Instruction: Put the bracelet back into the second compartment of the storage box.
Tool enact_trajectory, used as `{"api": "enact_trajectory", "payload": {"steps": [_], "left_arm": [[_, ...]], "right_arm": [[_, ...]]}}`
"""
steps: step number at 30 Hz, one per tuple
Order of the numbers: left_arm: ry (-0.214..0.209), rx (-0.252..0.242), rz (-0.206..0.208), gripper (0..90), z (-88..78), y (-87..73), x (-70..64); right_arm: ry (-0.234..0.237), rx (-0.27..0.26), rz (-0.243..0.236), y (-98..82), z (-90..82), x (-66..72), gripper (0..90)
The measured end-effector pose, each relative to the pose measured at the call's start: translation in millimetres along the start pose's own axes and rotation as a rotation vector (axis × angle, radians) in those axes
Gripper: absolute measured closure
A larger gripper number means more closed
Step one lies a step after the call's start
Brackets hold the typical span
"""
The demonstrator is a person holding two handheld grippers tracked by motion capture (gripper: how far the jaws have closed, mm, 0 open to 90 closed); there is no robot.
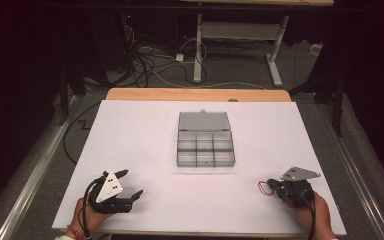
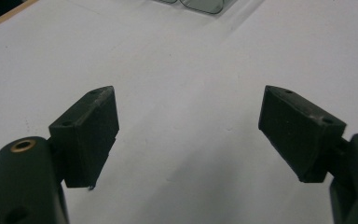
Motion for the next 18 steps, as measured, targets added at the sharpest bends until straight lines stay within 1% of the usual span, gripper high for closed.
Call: {"api": "enact_trajectory", "payload": {"steps": [1, 2, 3, 4, 5, 8, 10, 11, 13, 15, 16, 18], "left_arm": [[0.0, 0.0, 0.0, 19.9, 0.0, 0.0, 0.0], [0.004, -0.001, 0.011, 20.3, -1.2, -0.3, 0.5], [0.007, -0.006, 0.01, 20.3, -1.4, -0.1, 1.1], [0.007, -0.006, 0.01, 20.3, -1.4, -0.1, 1.1], [0.007, 0.015, 0.02, 20.4, -1.8, -3.0, 3.2], [0.009, 0.019, 0.018, 20.3, -1.6, -3.7, 3.5], [0.006, 0.015, 0.023, 20.3, -2.0, -3.2, 2.3], [0.007, -0.005, 0.013, 20.3, -1.3, -0.9, 1.3], [0.007, -0.008, 0.014, 20.3, -1.2, -0.2, 1.3], [0.008, -0.004, 0.015, 20.3, -1.4, -0.5, 1.8], [0.006, 0.014, 0.026, 20.3, -2.4, -2.4, 2.0], [0.006, 0.013, 0.026, 20.3, -2.5, -2.1, 1.6]], "right_arm": [[0.0, 0.0, 0.0, 0.0, 0.0, 0.0, 87.8], [0.0, -0.027, 0.013, 2.5, -4.6, -1.2, 87.7], [-0.007, -0.038, 0.01, 3.9, -7.2, -2.2, 87.8], [-0.007, -0.038, 0.01, 3.9, -7.2, -2.2, 87.8], [-0.017, -0.056, 0.005, 6.0, -11.9, -2.5, 87.8], [-0.038, -0.082, -0.002, 7.7, -17.4, -3.8, 87.9], [-0.045, -0.099, -0.001, 9.3, -21.4, -4.9, 88.0], [-0.049, -0.109, -0.005, 10.5, -23.5, -5.6, 87.9], [-0.057, -0.127, -0.005, 13.2, -27.7, -6.6, 87.9], [-0.065, -0.142, -0.002, 15.8, -31.2, -7.9, 88.0], [-0.064, -0.148, 0.003, 17.2, -32.7, -8.0, 88.0], [-0.072, -0.16, 0.003, 20.3, -35.7, -9.1, 88.0]]}}
Point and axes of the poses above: each handheld gripper's, and its own axes: z roughly forward along the jaws, y roughly out of its top, x roughly to its left, the point moved 10 cm from there along z, roughly forward along the jaws, and after that the axes turned 12 degrees about x, right-handed, at the moved point
